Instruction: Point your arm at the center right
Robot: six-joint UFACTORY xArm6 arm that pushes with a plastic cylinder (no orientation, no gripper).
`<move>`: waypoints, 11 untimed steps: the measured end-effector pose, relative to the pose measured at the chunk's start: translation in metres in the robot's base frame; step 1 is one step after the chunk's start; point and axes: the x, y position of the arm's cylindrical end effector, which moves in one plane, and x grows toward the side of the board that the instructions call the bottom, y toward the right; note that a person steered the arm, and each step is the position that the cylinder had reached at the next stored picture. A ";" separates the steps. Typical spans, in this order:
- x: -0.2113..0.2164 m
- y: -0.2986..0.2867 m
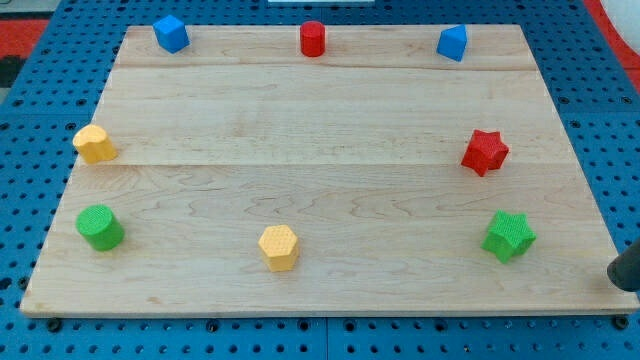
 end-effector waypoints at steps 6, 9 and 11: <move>-0.057 0.003; -0.061 0.006; -0.066 0.005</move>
